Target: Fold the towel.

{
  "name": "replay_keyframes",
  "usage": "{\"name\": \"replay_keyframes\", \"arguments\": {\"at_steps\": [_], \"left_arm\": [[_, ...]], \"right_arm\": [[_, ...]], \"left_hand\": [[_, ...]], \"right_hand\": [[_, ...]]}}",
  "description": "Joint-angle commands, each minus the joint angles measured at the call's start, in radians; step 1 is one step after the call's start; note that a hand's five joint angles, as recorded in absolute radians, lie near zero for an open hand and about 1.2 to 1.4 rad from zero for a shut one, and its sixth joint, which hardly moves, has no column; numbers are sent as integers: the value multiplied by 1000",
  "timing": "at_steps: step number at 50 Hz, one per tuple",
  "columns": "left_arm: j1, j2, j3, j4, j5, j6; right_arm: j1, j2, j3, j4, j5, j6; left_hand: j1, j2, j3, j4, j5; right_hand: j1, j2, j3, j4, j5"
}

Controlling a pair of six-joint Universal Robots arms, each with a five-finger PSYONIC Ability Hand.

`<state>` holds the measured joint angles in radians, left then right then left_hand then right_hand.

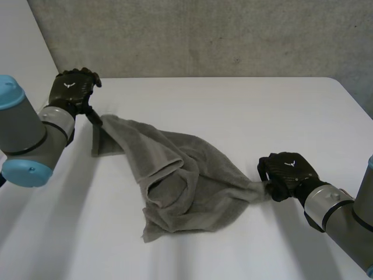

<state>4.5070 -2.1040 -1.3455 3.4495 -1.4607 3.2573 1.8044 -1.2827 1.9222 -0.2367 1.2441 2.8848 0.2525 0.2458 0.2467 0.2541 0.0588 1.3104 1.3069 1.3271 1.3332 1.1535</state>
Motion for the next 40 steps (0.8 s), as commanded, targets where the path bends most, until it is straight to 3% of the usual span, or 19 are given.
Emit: {"name": "replay_keyframes", "arguments": {"at_steps": [1, 4, 5, 6, 7, 8, 9, 13, 23, 30, 36, 40], "left_arm": [[1, 73, -12, -26, 86, -1], [-8, 108, -41, -29, 157, 1], [-11, 128, -63, -27, 201, 2], [-17, 146, -82, -26, 248, 2], [-17, 147, -83, -26, 249, 2], [-28, 165, -101, -23, 290, 4], [-28, 165, -101, -23, 290, 4], [-78, 161, -133, -15, 355, 19], [-161, 24, -135, -23, 355, 156], [-212, -70, -136, -15, 330, 277], [-246, -116, -127, -4, 298, 288], [-267, -143, -123, 43, 257, 289]], "right_arm": [[-7, 0, 0, -7, 1, -2], [-7, 0, 0, -7, 3, -4], [-7, 0, 1, -7, 5, -4], [-7, 0, 0, -7, 8, -4], [-7, 0, 0, -7, 8, -4], [-8, 0, 0, -6, 11, -4], [-11, 0, 0, -6, 12, -4], [-16, -1, 0, -6, 14, 1], [-16, -12, 5, -3, 12, 1], [-2, -17, 11, -3, 11, -1], [1, -20, 18, -3, 6, -4], [3, -20, 20, -3, 5, -4]], "left_hand": [[-68, -62, -63, -70, -49], [-68, -62, -63, -70, -49], [-65, -59, -60, -67, -46], [-60, -53, -54, -61, -40], [-60, -53, -54, -61, -40], [-54, -47, -48, -55, -35], [-54, -47, -48, -55, -35], [-45, -38, -39, -46, -26], [-18, -12, -13, -20, 1], [-16, -9, -10, -17, 4], [-7, 0, -1, -8, 12], [142, 149, 148, 141, 161]], "right_hand": [[86, 89, 69, 63, 68], [86, 89, 69, 63, 68], [-99, -96, -116, -122, -117], [-511, -507, -527, -534, -528], [-515, -511, -532, -538, -533], [-820, -817, -837, -843, -838], [-928, -924, -945, -951, -945], [-1040, -1036, -1057, -1063, -1057], [-1105, -1102, -1122, -1128, -1123], [-1111, -1107, -1128, -1134, -1129], [-1114, -1110, -1131, -1137, -1131], [-1114, -1110, -1131, -1137, -1131]]}}
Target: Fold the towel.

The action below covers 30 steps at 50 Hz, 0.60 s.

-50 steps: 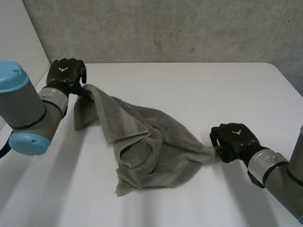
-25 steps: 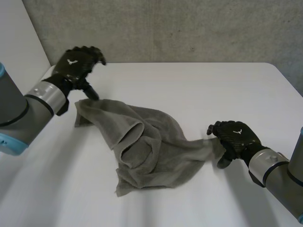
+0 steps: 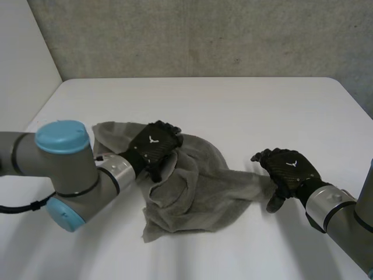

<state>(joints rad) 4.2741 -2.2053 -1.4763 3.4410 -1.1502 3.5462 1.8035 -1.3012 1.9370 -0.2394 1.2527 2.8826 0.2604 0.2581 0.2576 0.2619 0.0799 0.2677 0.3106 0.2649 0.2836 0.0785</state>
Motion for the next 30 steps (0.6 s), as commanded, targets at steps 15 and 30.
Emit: {"name": "replay_keyframes", "arguments": {"at_steps": [15, 30], "left_arm": [[-36, -36, 10, 115, -114, -1], [98, 136, 31, 129, -217, -15]], "right_arm": [[23, -7, 11, 8, -6, -2], [324, -113, -36, 37, -9, 121]], "left_hand": [[863, 866, 866, 862, 869], [901, 904, 904, 900, 907]], "right_hand": [[-51, -94, -48, -66, -36], [-21, -64, -18, -37, -7]]}}
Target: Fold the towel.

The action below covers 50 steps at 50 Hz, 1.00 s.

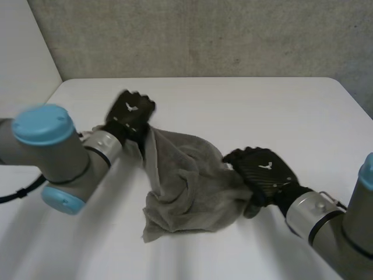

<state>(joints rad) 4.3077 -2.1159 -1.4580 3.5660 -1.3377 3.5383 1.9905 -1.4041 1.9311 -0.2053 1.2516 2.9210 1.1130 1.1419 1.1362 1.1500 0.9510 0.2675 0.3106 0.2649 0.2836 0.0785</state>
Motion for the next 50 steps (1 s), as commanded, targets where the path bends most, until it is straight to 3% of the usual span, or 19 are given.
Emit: {"name": "replay_keyframes", "arguments": {"at_steps": [1, 6, 17, 24, 25, 26, 28, 34, 38, 40, 41, 43, 46, 50], "left_arm": [[64, 47, 13, 4, -29, -7], [106, 42, 25, 4, -32, -7], [130, 17, 42, 8, -32, -45], [149, 19, 44, 8, -32, -93], [150, 19, 44, 8, -32, -99], [150, 19, 44, 8, -32, -99], [152, 19, 44, 8, -32, -102], [152, 19, 42, 8, -32, -104], [150, 30, 34, 7, -31, -107], [149, 34, 27, 2, -28, -107], [149, 34, 27, 2, -28, -107], [142, 36, 25, 0, -26, -107], [132, 40, 21, -4, -24, -107], [107, 39, 10, -7, -20, -113]], "right_arm": [[163, 11, -35, -2, -5, 92], [258, 141, -90, -2, 5, 90], [314, 362, -210, -37, 18, 89], [309, 372, -245, -40, 40, 89], [307, 369, -250, -42, 46, 87], [307, 369, -250, -42, 46, 87], [304, 366, -256, -43, 51, 87], [297, 359, -262, -51, 32, 83], [225, 315, -268, -34, 20, 37], [96, 263, -279, 1, -15, -58], [96, 263, -279, 1, -15, -59], [-42, 235, -340, 91, -63, -201], [-98, 234, -379, 156, -92, -269], [-192, 258, -518, 343, -200, -434]], "left_hand": [[49, 20, 26, 12, 36], [43, 14, 20, 6, 30], [40, 11, 17, 3, 27], [40, 11, 17, 3, 27], [40, 11, 17, 3, 27], [40, 11, 17, 3, 27], [37, 8, 14, 0, 25], [28, -1, 5, -9, 16], [25, -4, 2, -12, 13], [25, -4, 2, -12, 13], [25, -4, 2, -12, 13], [22, -7, -1, -15, 10], [25, -4, 2, -12, 13], [25, -4, 2, -12, 13]], "right_hand": [[-4, -47, -1, -20, 11], [46, 3, 49, 30, 61], [357, 314, 360, 341, 372], [610, 567, 613, 594, 625], [755, 712, 758, 739, 770], [757, 714, 760, 741, 771], [1127, 1084, 1130, 1111, 1141], [1129, 1086, 1131, 1113, 1143], [1129, 1086, 1131, 1113, 1143], [1129, 1086, 1131, 1113, 1143], [1129, 1086, 1131, 1113, 1143], [1129, 1086, 1131, 1113, 1143], [1129, 1086, 1131, 1113, 1143], [1129, 1086, 1131, 1113, 1143]]}}
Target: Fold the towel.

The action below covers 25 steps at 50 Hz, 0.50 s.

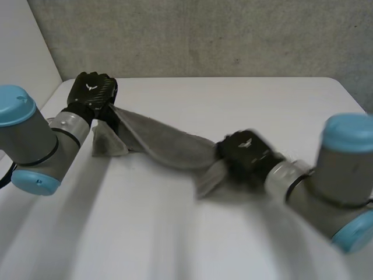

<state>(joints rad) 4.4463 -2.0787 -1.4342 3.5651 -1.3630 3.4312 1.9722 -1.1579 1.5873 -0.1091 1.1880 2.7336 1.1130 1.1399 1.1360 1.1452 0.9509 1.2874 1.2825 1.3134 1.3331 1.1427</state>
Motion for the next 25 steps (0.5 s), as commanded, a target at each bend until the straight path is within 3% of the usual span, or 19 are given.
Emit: {"name": "replay_keyframes", "arguments": {"at_steps": [1, 5, 6, 7, 8, 9, 18, 25], "left_arm": [[-47, 2, -21, -6, 5, -12], [-80, 0, -35, -6, 7, -33], [-96, 0, -41, -6, 7, -47], [-96, 0, -41, -6, 7, -47], [-111, 0, -48, -6, 7, -59], [-126, 0, -51, -6, 9, -70], [-188, 12, -48, -61, 12, -81], [-188, 54, -25, -137, 10, -81]], "right_arm": [[-191, 29, -209, 288, -177, -286], [-225, 66, -259, 336, -225, -339], [-236, 85, -273, 341, -229, -351], [-236, 86, -273, 341, -229, -351], [-240, 99, -277, 347, -228, -357], [-240, 106, -277, 348, -226, -354], [-230, 56, -202, 347, -229, -195], [-231, -65, -23, 248, -182, 105]], "left_hand": [[25, -2, 2, -7, 13], [25, -2, 2, -7, 13], [22, -5, -1, -10, 10], [22, -5, -1, -10, 10], [22, -5, -1, -10, 10], [19, -7, -4, -13, 7], [34, 7, 11, 2, 22], [46, 19, 23, 14, 33]], "right_hand": [[109, 114, 83, 63, 79], [7, 12, -19, -39, -23], [-478, -473, -504, -524, -508], [-483, -478, -509, -529, -513], [-934, -929, -960, -979, -963], [-1025, -1020, -1051, -1071, -1055], [-1047, -1042, -1073, -1093, -1077], [-994, -989, -1020, -1040, -1024]]}}
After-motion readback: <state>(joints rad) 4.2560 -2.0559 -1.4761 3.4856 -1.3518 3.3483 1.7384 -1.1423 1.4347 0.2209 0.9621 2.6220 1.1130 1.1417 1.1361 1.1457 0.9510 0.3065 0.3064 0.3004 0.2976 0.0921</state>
